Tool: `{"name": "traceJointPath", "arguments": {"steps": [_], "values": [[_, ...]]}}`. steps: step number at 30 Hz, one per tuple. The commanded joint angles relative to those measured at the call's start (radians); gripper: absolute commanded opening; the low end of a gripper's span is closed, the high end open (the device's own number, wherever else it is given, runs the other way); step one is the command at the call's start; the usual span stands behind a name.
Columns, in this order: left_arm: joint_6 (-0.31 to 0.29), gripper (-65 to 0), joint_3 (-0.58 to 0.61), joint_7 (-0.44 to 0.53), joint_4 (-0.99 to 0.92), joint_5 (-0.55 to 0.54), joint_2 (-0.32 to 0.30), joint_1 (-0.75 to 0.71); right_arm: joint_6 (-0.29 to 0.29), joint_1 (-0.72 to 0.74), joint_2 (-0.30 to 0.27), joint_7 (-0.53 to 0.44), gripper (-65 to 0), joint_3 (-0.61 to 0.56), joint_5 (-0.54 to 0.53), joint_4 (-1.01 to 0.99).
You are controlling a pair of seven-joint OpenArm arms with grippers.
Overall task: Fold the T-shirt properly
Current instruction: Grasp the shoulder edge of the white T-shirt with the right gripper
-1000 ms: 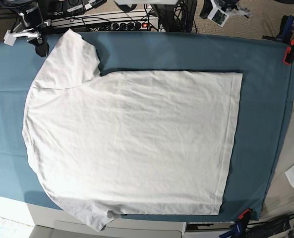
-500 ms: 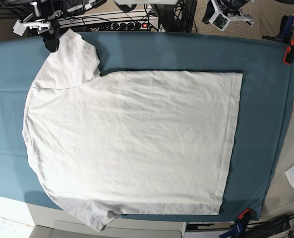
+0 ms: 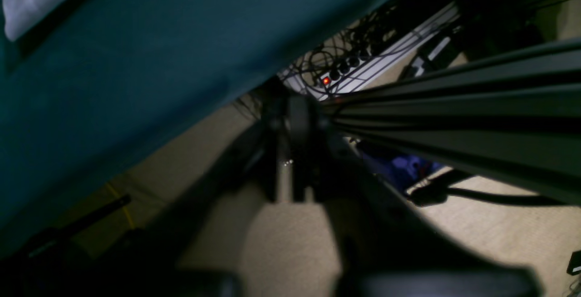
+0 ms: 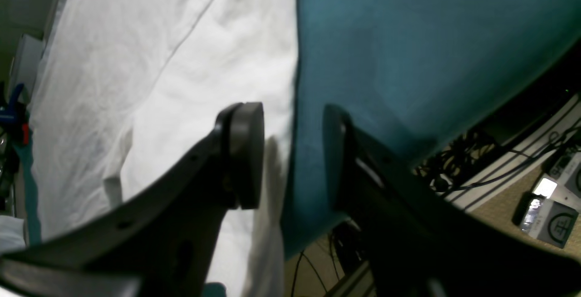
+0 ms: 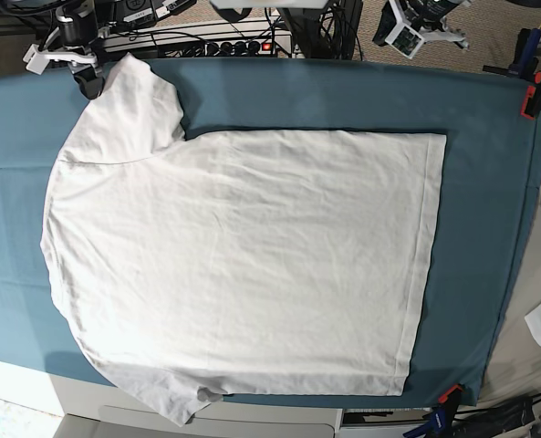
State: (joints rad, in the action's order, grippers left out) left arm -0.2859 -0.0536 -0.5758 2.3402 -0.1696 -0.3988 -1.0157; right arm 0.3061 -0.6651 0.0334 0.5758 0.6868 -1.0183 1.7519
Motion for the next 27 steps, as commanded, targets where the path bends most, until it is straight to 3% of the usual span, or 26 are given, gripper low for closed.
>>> {"name": "traceJointPath", "arguments": {"steps": [1,4,10,14,21,23,26,27], "values": [[-0.003,-52.7,-0.001,0.014,0.016,-0.006,-0.003,-0.012,0.010,-0.007,-0.008,-0.016,-42.8,0.006,-0.001,0.013],[-0.003,-47.7,-0.001,0.014,0.016,-0.006,-0.003,-0.012,0.010,-0.002,-0.008,-0.014,-42.8,0.006,-0.003,-0.011],[-0.003,-47.7,-0.001,0.023,0.016,-0.006,-0.003,-0.011,0.021,0.019,-0.008,0.018,-42.9,-0.001,-0.082,-0.118],[-0.003,-47.7,-0.001,0.023,0.016,-0.006,-0.003,0.003,0.069,0.019,-0.008,0.054,-42.9,-0.040,-0.115,-0.150],[-0.003,-47.7,-0.001,0.008,0.016,-0.006,-0.003,0.016,0.069,0.013,-0.008,0.064,-43.2,-0.153,-0.075,-0.150],[-0.003,-47.7,-0.001,0.000,0.016,-0.006,-0.003,0.016,0.068,0.014,-0.008,0.060,-48.6,-0.171,-0.052,-0.150],[0.016,-47.7,-0.002,-0.024,0.016,-0.016,-0.003,0.031,0.067,0.014,-0.009,0.061,-65.0,-0.175,-0.025,-0.150],[0.042,-47.7,-0.002,-0.038,0.016,-0.030,-0.003,0.042,0.068,0.014,-0.009,0.061,-65.0,-0.175,-0.011,-0.150]]}}
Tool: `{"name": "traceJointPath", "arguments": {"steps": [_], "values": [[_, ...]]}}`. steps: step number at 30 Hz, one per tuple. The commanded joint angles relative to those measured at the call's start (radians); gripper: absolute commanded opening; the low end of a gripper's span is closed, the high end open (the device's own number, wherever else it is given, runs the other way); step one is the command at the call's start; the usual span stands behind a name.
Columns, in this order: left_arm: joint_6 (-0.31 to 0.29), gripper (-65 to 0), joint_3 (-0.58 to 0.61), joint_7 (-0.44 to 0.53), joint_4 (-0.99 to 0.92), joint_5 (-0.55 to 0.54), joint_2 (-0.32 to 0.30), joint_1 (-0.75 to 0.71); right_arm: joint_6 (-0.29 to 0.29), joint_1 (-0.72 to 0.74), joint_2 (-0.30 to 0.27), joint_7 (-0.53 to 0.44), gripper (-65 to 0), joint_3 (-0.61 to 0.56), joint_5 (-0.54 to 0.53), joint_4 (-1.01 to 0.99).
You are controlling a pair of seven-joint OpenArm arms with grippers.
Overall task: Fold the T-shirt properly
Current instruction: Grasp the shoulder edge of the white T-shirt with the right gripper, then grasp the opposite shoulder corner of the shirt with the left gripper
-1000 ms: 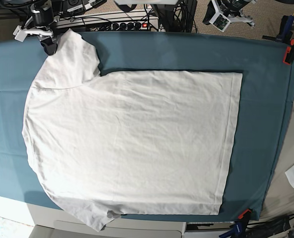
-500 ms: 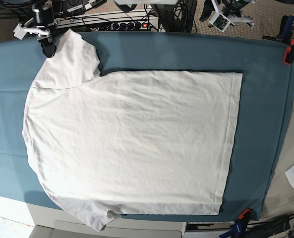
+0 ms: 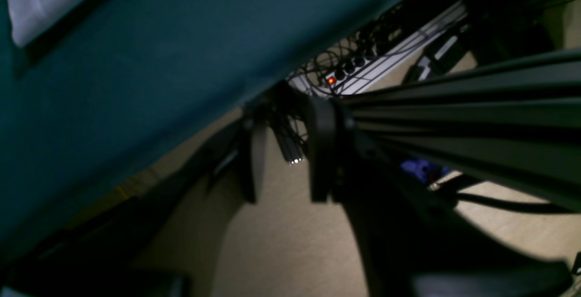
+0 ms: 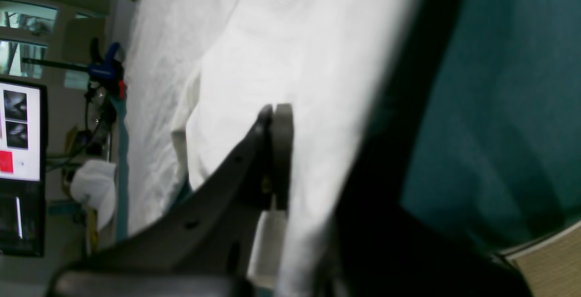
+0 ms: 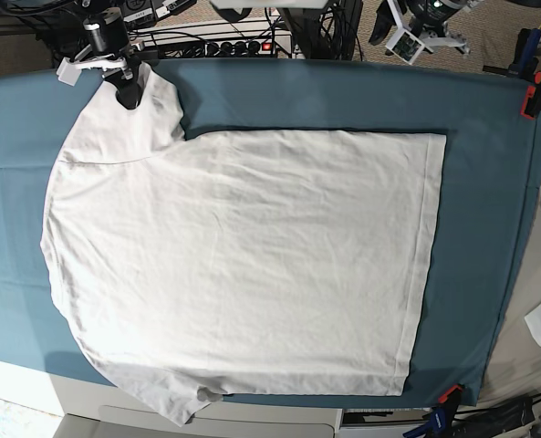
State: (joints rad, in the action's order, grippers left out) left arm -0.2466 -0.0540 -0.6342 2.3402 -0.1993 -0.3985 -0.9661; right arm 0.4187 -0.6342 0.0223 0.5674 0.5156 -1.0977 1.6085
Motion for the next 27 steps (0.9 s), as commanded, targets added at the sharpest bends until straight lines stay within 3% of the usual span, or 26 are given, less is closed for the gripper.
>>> {"name": "traceJointPath", "arguments": {"steps": [1,5,11,17,21,25,27], "values": [[0.028,-47.7,-0.005,0.014,0.016,-0.015,-0.003,0.005,-0.045,-0.017,0.002,0.070,-65.0,-0.004,0.080,-0.007],[0.047,-47.7,-0.094,0.003,0.016,-0.135,-0.003,0.057,-0.045,-0.017,0.002,0.072,-65.0,-0.004,0.086,-0.007],[0.047,-47.7,-0.338,-0.012,0.016,-0.346,-0.003,0.131,-0.045,-0.017,0.000,0.071,-65.0,-0.004,0.085,-0.007],[0.047,-47.7,-0.492,-0.033,0.016,-0.487,-0.014,0.226,-0.045,-0.016,-0.001,0.069,-65.0,-0.004,0.085,-0.007],[0.039,-47.7,-0.561,-0.067,-0.139,-0.616,-0.015,0.303,-0.045,-0.016,0.000,0.068,-65.0,-0.004,0.085,-0.007],[-0.038,-47.0,-0.586,-0.115,-0.327,-0.723,-0.016,0.367,-0.044,-0.014,0.000,0.068,-65.0,-0.004,0.085,-0.007],[-0.043,-38.9,-0.579,-0.117,-0.414,-0.728,-0.019,0.388,-0.045,-0.014,0.000,0.068,-65.0,-0.004,0.082,-0.007]]}}
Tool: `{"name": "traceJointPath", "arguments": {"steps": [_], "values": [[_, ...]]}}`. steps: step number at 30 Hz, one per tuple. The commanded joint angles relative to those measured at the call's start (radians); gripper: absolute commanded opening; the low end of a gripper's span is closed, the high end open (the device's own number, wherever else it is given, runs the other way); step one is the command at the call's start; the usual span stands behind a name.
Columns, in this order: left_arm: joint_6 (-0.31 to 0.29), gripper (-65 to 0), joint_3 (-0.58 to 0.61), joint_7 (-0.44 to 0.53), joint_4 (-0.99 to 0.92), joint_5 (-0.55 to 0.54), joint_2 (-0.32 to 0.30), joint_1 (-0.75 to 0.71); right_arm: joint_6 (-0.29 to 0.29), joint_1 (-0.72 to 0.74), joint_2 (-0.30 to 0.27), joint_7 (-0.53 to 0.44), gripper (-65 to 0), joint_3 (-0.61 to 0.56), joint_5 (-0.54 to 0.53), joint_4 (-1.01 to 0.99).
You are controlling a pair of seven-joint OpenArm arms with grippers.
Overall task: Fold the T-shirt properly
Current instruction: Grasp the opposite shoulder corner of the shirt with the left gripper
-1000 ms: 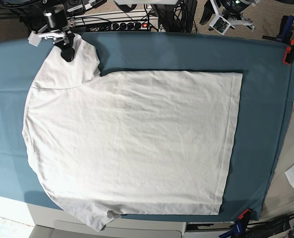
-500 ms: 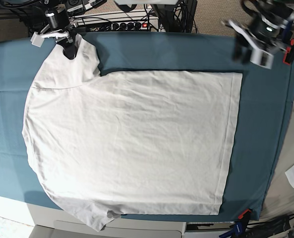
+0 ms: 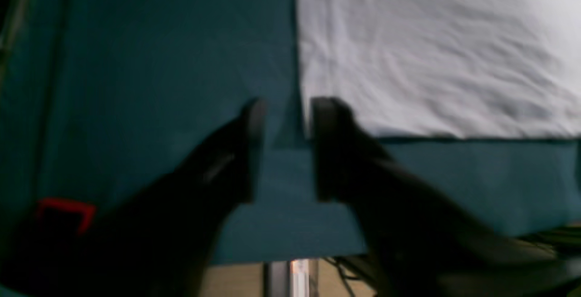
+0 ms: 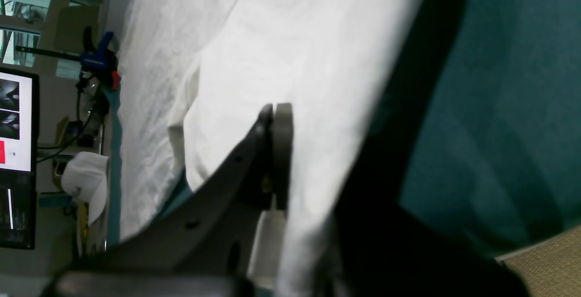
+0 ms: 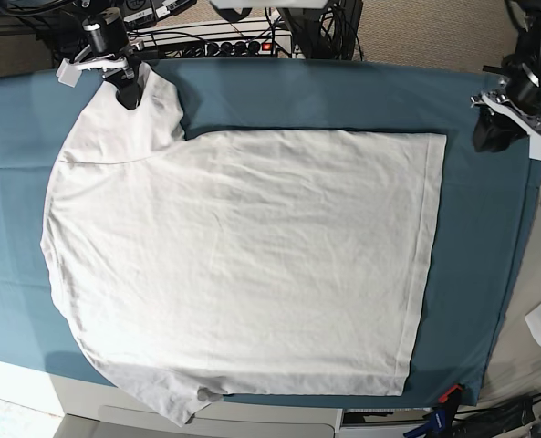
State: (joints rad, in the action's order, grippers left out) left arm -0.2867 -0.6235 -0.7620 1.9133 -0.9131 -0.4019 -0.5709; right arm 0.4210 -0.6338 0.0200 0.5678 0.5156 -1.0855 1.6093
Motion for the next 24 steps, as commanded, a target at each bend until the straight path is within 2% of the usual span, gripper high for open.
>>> {"name": "traceJointPath", "arguments": {"steps": [1,3,10,18,24], "values": [[-0.003,-33.8,-0.007,0.010,-0.023,-0.024,-0.021,-0.001,-0.047,-0.014,0.002,0.067,-65.0,-0.004,0.065,-0.008],[-0.003,-30.2,-0.006,0.010,-0.074,-0.043,-0.028,0.012,-0.047,-0.014,0.002,0.067,-65.0,-0.004,0.061,-0.008],[-0.002,-30.2,0.020,-0.003,-0.101,-0.068,-0.030,0.035,-0.047,-0.014,0.002,0.067,-65.0,-0.004,0.062,-0.008],[0.031,-30.2,0.188,-0.001,-0.101,0.024,-0.030,0.104,-0.047,-0.012,0.003,0.067,-65.0,-0.004,0.062,-0.008],[0.031,-30.2,0.209,0.013,-0.101,0.046,-0.025,0.108,-0.047,-0.011,0.003,0.067,-65.0,-0.004,0.062,-0.008]]}}
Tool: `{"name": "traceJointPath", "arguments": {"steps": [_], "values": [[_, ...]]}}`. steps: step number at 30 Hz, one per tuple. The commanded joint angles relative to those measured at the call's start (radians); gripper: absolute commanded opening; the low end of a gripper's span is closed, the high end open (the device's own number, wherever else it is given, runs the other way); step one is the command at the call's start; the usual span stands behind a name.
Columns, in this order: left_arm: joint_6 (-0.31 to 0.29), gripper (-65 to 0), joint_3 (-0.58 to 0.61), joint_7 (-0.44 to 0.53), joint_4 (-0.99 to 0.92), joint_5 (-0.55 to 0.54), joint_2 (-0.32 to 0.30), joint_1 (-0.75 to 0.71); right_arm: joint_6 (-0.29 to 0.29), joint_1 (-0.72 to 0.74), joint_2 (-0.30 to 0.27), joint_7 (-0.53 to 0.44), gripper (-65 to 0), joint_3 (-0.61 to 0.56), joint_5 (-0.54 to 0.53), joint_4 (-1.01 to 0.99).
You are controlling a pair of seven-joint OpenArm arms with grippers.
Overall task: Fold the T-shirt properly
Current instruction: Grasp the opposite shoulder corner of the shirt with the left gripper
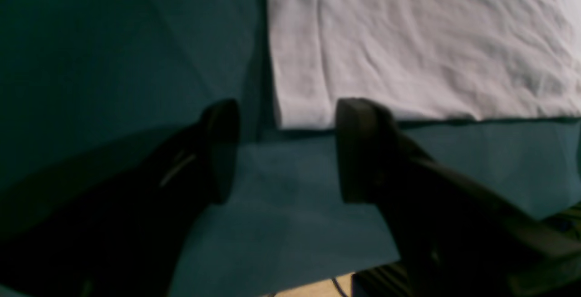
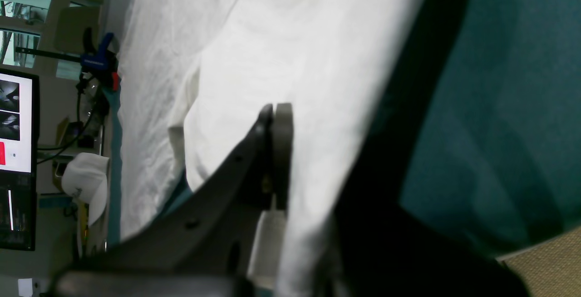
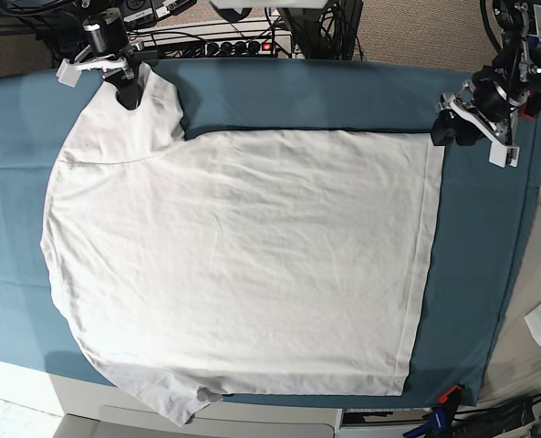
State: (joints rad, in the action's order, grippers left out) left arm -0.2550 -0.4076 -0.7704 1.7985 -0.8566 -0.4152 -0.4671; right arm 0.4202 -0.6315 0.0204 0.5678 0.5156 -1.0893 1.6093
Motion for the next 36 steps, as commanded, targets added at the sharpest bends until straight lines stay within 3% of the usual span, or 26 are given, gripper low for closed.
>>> {"name": "traceJointPath", "arguments": {"steps": [1,12,28,36], "values": [[0.000,-30.2,-0.007,0.027,0.013,-0.006,-0.012,0.005,-0.046,-0.014,0.002,0.067,-65.0,-0.004,0.066,-0.008],[-0.017,-30.2,-0.007,0.006,-0.132,-0.038,-0.011,0.080,-0.046,-0.014,0.002,0.068,-65.0,-0.004,0.066,-0.008],[-0.081,-30.4,-0.004,-0.045,-0.134,-0.143,-0.011,0.061,-0.045,-0.014,0.002,0.068,-65.0,-0.004,0.069,-0.008],[-0.087,-31.6,0.135,-0.021,-0.134,-0.115,-0.011,0.072,-0.045,-0.014,0.002,0.067,-65.0,-0.004,0.070,-0.008]]}}
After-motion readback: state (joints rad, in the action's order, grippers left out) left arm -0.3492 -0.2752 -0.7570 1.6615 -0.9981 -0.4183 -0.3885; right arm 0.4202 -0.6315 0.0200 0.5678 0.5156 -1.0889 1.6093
